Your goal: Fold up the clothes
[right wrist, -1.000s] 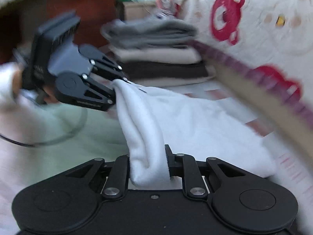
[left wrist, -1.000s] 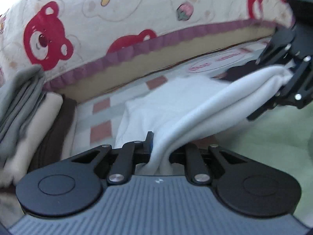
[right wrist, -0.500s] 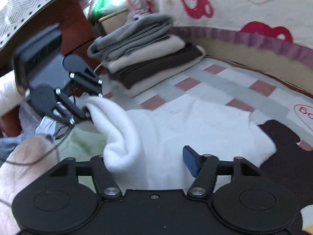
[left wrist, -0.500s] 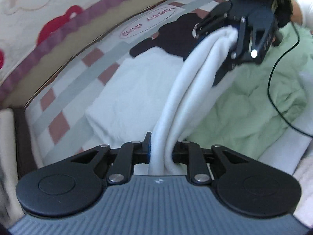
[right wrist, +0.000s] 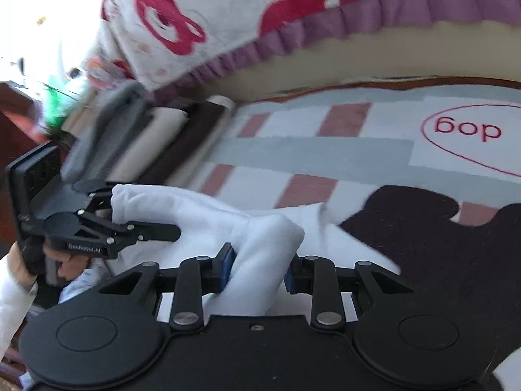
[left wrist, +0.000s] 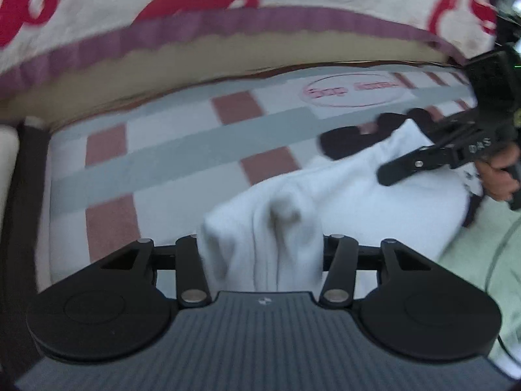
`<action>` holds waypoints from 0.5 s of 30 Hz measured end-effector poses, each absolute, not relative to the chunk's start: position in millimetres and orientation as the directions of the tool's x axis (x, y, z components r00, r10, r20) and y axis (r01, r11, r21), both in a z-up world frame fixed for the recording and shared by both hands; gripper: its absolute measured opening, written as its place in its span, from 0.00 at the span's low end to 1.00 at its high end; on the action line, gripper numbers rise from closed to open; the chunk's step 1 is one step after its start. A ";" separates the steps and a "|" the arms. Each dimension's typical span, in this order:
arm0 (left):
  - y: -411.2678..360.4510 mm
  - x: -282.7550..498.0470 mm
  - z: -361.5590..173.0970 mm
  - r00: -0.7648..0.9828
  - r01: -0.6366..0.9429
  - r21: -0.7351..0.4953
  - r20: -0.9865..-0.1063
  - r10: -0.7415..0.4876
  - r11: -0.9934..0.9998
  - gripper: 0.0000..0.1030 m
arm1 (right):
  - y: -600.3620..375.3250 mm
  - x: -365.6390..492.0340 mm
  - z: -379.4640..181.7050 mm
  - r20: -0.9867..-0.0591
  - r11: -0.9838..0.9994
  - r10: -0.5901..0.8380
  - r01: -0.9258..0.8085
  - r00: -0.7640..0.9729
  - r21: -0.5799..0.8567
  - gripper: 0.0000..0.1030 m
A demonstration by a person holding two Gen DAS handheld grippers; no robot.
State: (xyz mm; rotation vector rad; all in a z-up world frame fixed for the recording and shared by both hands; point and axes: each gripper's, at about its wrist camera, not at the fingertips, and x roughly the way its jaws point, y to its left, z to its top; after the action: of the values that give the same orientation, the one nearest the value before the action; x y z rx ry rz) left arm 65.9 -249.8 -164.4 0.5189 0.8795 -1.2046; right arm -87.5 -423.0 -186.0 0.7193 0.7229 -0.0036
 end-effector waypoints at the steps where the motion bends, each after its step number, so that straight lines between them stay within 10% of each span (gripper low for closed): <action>1: -250.4 67.0 -172.1 0.121 0.938 -0.099 -0.805 -0.580 0.332 0.46 | -425.1 -82.7 -190.1 -0.624 0.766 0.221 0.262 0.749 0.586 0.33; 11: -221.2 65.9 -184.0 0.195 0.802 -0.298 -0.688 -0.699 0.517 0.29 | -438.9 -117.2 -196.6 -0.477 0.641 0.283 0.206 0.832 0.739 0.44; 15: -172.7 47.9 -165.9 0.170 0.763 -0.400 -0.633 -0.755 0.507 0.32 | -411.6 -142.9 -165.7 -0.370 0.700 0.382 -0.004 0.847 0.714 0.30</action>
State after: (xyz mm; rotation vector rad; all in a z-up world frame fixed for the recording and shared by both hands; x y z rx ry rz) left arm 47.9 -172.7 -165.9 0.0109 0.8924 -1.0784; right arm -142.9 -411.6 -165.7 0.7724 0.5295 0.2262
